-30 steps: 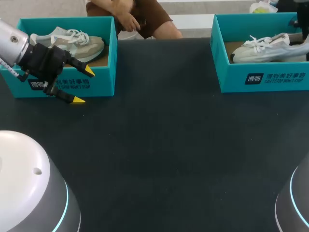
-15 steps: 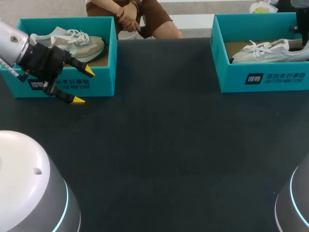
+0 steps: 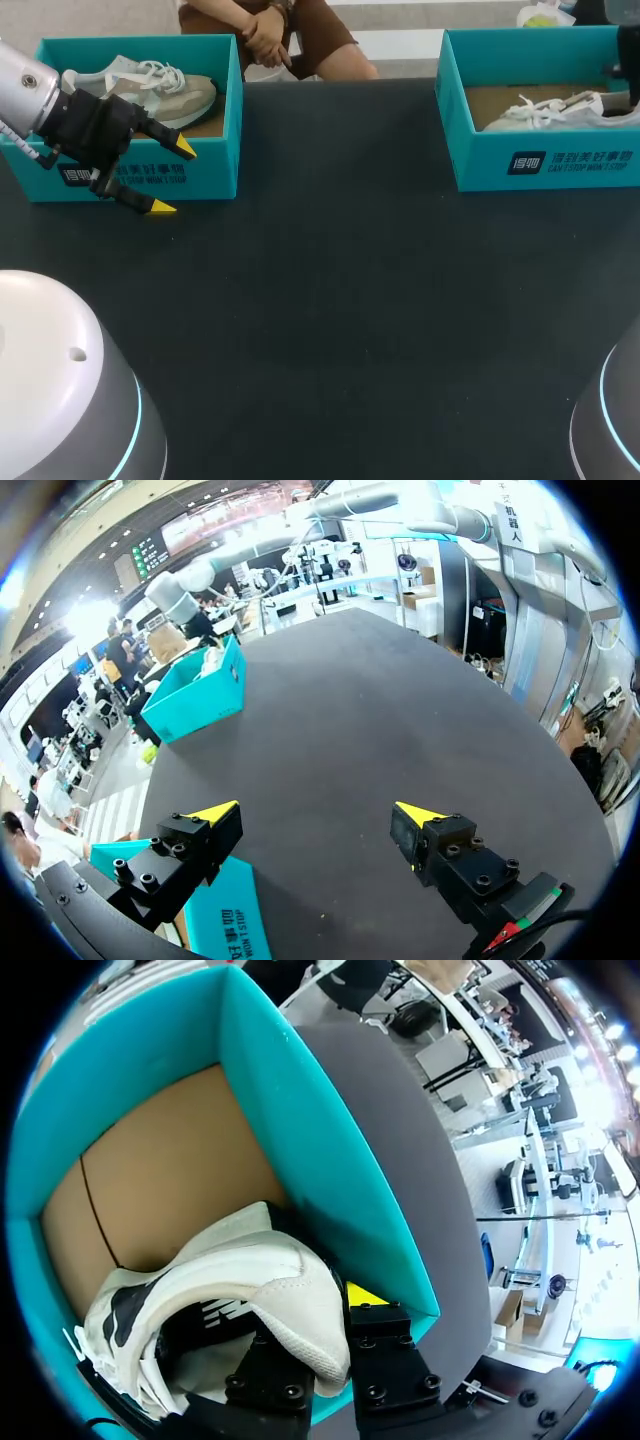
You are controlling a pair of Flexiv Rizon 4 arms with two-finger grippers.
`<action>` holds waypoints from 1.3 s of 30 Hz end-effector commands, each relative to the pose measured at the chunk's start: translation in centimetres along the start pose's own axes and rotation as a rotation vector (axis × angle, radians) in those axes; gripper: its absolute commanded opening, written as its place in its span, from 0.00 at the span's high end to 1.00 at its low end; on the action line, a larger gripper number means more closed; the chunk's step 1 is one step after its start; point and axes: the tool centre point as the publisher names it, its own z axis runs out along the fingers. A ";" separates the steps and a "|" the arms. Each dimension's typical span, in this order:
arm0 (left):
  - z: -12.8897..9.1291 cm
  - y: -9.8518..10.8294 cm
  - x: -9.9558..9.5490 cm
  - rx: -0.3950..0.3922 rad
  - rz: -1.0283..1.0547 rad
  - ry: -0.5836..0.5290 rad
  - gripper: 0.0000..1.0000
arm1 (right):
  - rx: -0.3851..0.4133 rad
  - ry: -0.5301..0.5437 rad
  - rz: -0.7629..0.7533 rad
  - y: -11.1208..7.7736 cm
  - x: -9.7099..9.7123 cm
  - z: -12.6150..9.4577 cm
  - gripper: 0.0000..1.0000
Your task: Take the shoe out of the shoebox, open the shoe tongue, remove and reinsert the insole, then place the shoe into the shoebox
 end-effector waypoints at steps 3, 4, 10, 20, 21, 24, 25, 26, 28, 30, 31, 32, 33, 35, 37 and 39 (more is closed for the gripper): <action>0.0 0.0 0.1 -0.003 0.000 0.001 0.00 | -0.001 0.013 0.002 -1.1 -0.3 0.0 1.00; 0.0 0.0 0.1 -0.003 0.000 0.001 0.00 | -0.001 0.014 0.002 -1.1 -0.3 0.0 1.00; 0.0 0.0 0.1 -0.003 0.000 0.001 0.00 | 0.012 0.017 0.001 -2.1 -0.6 0.6 1.00; 0.0 0.0 0.1 -0.003 0.000 0.001 0.00 | 0.033 0.007 -0.004 -2.8 -0.4 1.7 1.00; 0.0 0.0 0.1 -0.003 0.000 0.001 0.00 | 0.036 0.008 -0.006 -2.9 -0.4 1.8 1.00; 0.0 0.0 0.1 -0.003 0.000 0.001 0.00 | 0.049 -0.001 0.002 -2.8 -0.4 2.4 1.00; 0.0 0.0 0.1 -0.003 0.000 0.001 0.00 | 0.052 -0.006 0.009 -2.7 -0.4 2.4 1.00; 0.0 0.0 0.1 -0.003 0.000 0.001 0.00 | 0.052 -0.005 0.009 -2.7 -0.4 2.5 1.00; 0.0 0.0 0.1 -0.003 0.000 0.001 0.00 | 0.055 -0.006 0.013 -2.4 -0.4 2.7 1.00; 0.0 0.0 0.1 -0.003 0.000 0.001 0.00 | 0.056 -0.005 0.015 -2.1 -0.3 2.8 1.00; 0.0 0.0 0.1 -0.003 0.000 0.001 0.00 | 0.056 -0.005 0.015 -2.0 -0.2 2.8 1.00; 0.0 0.0 0.1 -0.003 0.000 0.001 0.00 | 0.054 0.000 0.018 -1.8 -0.2 2.9 1.00; 0.0 0.0 0.1 -0.003 0.000 0.001 0.00 | 0.054 0.000 0.018 -1.7 -0.2 3.0 1.00; 0.0 0.0 0.1 -0.003 0.000 0.001 0.00 | 0.058 0.000 0.017 -1.5 -0.2 3.1 1.00; 0.0 0.0 0.1 -0.003 0.000 0.001 0.00 | 0.060 0.000 0.016 -1.3 -0.2 3.2 0.74; 0.0 0.0 0.1 -0.003 0.000 0.001 0.00 | 0.063 0.000 0.014 -1.2 -0.1 3.2 0.69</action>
